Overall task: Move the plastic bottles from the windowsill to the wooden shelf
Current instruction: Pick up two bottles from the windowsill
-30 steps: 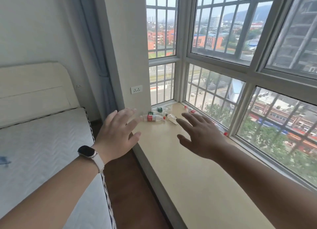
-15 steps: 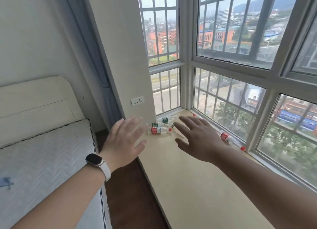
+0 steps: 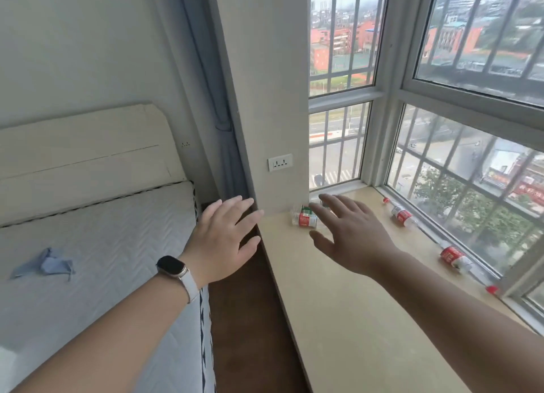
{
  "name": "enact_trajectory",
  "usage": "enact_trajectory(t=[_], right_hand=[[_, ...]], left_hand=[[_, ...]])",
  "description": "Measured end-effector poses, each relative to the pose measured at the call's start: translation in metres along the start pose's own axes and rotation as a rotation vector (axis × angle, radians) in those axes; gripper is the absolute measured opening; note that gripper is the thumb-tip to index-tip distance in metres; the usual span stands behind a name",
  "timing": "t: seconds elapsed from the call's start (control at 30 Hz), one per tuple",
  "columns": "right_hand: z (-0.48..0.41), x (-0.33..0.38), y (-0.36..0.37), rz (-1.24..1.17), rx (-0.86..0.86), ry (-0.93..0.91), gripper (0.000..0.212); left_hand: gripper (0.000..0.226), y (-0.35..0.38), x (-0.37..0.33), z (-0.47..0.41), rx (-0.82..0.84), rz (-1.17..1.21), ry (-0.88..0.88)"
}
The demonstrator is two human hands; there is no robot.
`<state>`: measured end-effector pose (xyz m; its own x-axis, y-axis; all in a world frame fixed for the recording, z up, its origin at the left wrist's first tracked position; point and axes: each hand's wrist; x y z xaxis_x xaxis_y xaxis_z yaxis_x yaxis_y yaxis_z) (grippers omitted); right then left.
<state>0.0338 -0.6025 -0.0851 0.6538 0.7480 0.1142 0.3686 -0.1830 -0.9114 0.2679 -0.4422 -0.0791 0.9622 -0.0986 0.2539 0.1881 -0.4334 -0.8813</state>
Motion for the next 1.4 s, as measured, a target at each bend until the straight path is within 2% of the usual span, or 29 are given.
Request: enact_trajectory(t=[0.43, 0.67, 0.93, 1.13, 1.23, 1.4], right_hand=[[-0.163, 0.095, 0.082, 0.147, 0.063, -0.052, 0.054], [-0.219, 0.121, 0.118, 0.145, 0.080, 0.009, 0.053], [-0.256, 0.092, 0.148, 0.157, 0.098, 0.107, 0.054], [-0.276, 0.040, 0.194, 0.125, 0.126, 0.200, 0.051], [-0.291, 0.011, 0.217, 0.106, 0.182, 0.269, 0.053], [-0.318, -0.036, 0.233, 0.083, 0.157, 0.352, 0.055]], left_hand=[[0.046, 0.096, 0.188, 0.011, -0.070, 0.051, -0.003], [0.047, 0.129, 0.265, -0.014, -0.082, 0.099, 0.036], [0.045, 0.175, 0.293, -0.065, -0.061, 0.162, 0.119], [0.044, 0.214, 0.307, -0.125, -0.021, 0.174, 0.216], [0.042, 0.238, 0.311, -0.152, 0.032, 0.185, 0.250], [0.047, 0.279, 0.294, -0.217, 0.125, 0.203, 0.312]])
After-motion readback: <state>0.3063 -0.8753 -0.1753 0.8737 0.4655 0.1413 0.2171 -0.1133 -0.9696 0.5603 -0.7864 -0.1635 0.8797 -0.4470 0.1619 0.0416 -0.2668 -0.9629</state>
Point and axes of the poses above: each hand's wrist, its own z-axis away from the middle knuckle, its own y-axis out of the palm, x = y × z, and after that the axes turned 12 degrees about y, right-handed
